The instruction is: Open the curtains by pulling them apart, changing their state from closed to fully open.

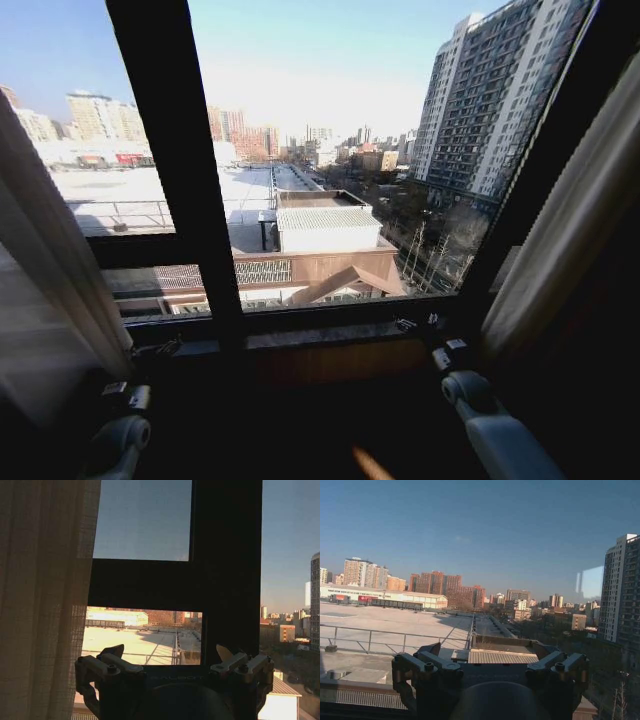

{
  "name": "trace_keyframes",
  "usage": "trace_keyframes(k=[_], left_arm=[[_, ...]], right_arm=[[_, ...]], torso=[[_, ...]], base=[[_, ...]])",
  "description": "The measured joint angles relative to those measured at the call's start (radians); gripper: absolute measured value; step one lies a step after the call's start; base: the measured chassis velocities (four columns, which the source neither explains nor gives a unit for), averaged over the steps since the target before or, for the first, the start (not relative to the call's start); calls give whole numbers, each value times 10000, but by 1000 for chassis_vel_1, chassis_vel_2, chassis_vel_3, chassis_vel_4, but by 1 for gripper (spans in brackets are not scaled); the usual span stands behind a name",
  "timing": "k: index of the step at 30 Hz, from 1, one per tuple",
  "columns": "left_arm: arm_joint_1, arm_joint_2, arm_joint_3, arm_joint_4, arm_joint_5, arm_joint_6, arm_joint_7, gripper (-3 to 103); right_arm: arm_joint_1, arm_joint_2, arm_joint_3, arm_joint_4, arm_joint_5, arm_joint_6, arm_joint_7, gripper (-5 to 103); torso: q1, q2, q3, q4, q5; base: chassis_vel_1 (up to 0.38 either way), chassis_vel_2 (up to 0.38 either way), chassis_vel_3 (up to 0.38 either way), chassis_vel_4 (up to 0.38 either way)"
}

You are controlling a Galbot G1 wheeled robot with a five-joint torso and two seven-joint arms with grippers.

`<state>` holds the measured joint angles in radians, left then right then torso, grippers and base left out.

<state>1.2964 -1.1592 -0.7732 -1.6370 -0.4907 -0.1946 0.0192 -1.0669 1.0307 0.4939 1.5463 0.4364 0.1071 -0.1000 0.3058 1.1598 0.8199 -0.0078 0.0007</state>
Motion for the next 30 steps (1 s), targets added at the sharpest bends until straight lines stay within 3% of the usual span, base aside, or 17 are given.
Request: trace_keyframes(k=[11,17,19,28,30], left_arm=[[0,2,-4,0,0,0,-3,100],[0,0,-2,0,0,0,-3,100],[0,-3,2,0,0,0,0,100],[0,-3,4,0,0,0,3,100],[0,0,0,0,0,0,1,100]], right_arm=[[0,2,0,1,0,1,0,100],[1,2,1,1,0,1,0,100],[0,0,1,-5,0,0,2,100],[0,-2,3,-5,0,0,4,100],[0,0,1,-3,-1,1,4,100]], torso=[[-1,3,-2,4,-15],[0,2,-1,1,-10],[0,1,1,-4,7],[-1,2,-1,2,-19],[-1,2,-1,4,-10]], base=[[315,280,-306,-287],[54,44,-50,-39],[0,0,0,0],[24,15,-27,-14],[49,53,-53,-72]])
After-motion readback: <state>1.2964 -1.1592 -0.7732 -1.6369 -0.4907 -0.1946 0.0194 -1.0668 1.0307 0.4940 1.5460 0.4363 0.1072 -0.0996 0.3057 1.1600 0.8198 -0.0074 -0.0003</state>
